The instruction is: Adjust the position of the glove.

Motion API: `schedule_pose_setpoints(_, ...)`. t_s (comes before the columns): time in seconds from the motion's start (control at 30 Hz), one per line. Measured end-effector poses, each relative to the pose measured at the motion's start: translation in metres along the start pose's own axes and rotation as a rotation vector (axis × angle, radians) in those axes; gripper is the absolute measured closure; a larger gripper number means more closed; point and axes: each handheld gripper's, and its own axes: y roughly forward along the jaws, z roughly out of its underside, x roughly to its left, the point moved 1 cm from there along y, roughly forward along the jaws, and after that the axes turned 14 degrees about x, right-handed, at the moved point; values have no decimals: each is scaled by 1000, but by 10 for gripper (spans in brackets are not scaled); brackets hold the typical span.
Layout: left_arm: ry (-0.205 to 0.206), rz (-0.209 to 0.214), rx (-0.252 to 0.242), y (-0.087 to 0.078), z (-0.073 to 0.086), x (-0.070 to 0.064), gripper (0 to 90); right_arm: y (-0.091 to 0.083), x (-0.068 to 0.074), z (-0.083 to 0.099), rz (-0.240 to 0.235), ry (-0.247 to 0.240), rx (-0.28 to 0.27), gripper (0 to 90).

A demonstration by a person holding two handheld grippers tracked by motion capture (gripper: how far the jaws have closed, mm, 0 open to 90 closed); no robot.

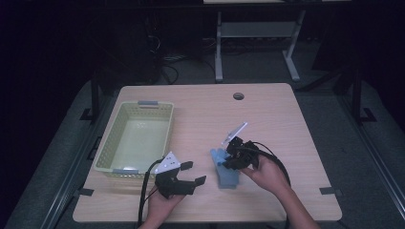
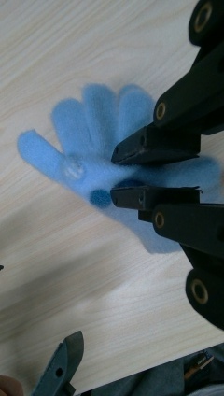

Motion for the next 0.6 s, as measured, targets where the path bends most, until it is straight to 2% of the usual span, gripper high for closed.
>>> schedule_pose_setpoints(0.1, -7, 6, -2, 1, 0, 0, 238, 3, -1, -1, -6, 8, 2, 778)
schedule_pose_setpoints(0.33, 6, 3, 8, 2, 0, -1, 238, 16, -6, 1, -33, 57, 25, 773)
schedule_pose_setpoints(0.47, 2, 6, 10, 3, 0, 0, 238, 23, -9, 2, -15, 69, 36, 765)
schedule_pose_setpoints(0.5, -9, 12, 14, 2, 1, 0, 239, 24, -8, 2, -6, 64, 39, 762)
schedule_pose_setpoints(0.6, -9, 13, 10, 3, 1, -1, 240, 28, -6, 0, 3, 56, 41, 754)
